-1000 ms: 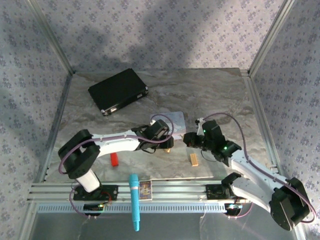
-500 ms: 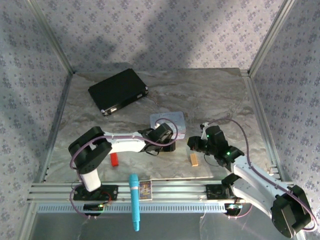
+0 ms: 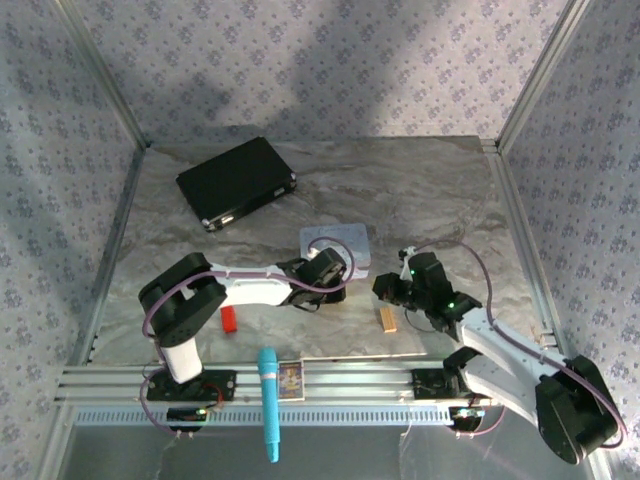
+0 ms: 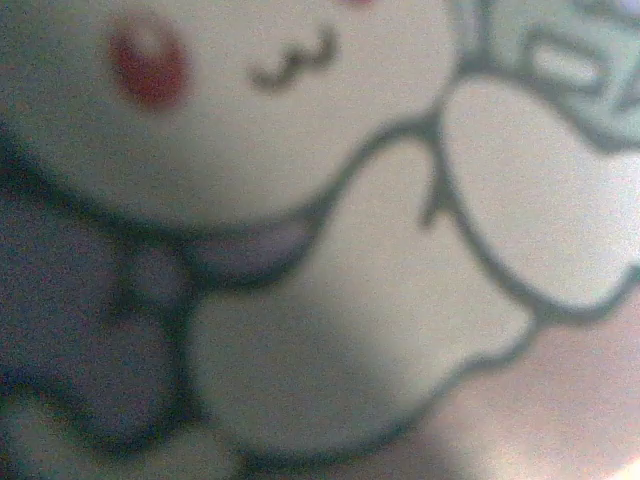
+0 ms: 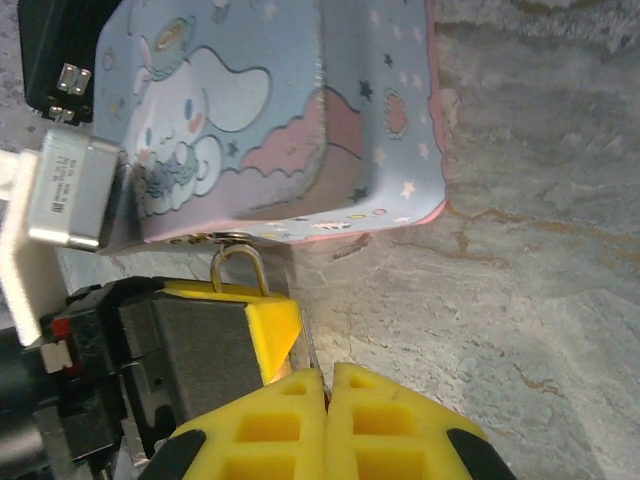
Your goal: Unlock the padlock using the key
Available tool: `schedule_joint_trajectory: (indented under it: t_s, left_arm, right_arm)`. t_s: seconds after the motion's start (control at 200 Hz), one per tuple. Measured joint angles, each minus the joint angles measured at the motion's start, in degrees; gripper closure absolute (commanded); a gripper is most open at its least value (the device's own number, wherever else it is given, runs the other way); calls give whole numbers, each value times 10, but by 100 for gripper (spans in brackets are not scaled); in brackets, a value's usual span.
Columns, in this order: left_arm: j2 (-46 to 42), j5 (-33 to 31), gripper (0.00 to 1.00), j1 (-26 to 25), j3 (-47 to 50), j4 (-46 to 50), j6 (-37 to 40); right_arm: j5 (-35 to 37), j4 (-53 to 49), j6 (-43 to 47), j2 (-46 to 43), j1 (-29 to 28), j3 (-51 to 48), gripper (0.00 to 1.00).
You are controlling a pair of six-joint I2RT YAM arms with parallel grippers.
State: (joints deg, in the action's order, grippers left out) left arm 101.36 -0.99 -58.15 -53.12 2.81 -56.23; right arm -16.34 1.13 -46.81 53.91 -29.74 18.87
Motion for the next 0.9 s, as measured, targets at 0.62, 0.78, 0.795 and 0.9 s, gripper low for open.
schedule_joint_trajectory:
  t_s: [0.62,0.78,0.795,0.9]
  left_arm:
    - [-28,-42,93,45,32,-77,-154]
    - [-27,-44,93,57,44,-122,-191]
    - [-27,-44,94,57,44,-125,-194]
    - [-27,-46,95,58,44,-137,-207]
  right_arm:
    - [-110,233,-156,152,5,-51,100]
    - [-141,298,-185,191,17,-51,100]
    - [-145,304,-186,197,19,-51,100]
    - [-174,361,-209,251,40,-46,100]
